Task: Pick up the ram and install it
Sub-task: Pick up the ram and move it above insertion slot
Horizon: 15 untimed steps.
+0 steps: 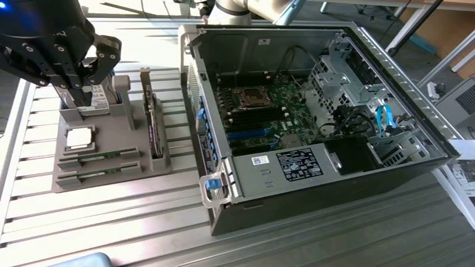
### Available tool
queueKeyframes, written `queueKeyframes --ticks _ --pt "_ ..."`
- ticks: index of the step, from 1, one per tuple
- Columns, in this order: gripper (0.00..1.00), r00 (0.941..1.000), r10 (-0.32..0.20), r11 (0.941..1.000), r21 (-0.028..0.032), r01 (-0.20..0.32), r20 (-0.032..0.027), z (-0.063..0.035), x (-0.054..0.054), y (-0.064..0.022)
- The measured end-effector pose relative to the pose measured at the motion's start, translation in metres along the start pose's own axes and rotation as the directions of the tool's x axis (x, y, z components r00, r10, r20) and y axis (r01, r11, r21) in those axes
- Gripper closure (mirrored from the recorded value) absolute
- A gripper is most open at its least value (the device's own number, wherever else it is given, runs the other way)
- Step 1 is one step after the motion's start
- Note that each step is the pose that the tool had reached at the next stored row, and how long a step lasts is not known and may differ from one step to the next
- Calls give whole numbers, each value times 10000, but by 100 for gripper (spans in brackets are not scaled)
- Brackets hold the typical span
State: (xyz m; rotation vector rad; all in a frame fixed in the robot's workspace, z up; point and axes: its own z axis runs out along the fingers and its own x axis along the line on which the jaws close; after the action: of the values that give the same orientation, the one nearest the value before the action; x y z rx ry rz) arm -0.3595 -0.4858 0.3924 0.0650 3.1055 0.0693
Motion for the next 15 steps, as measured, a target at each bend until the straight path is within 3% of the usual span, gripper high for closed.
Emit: queueKeyframes --ticks 3,7,11,15 --pt "89 9983 -585 9983 -20 585 -26 4 0 0" --pt "89 9914 -1305 9914 -49 1305 -55 9 0 0" --pt "89 9793 -2023 9793 -77 2022 -84 18 0 -1" --pt "89 9621 -2723 9622 -91 2722 -112 28 1 -1"
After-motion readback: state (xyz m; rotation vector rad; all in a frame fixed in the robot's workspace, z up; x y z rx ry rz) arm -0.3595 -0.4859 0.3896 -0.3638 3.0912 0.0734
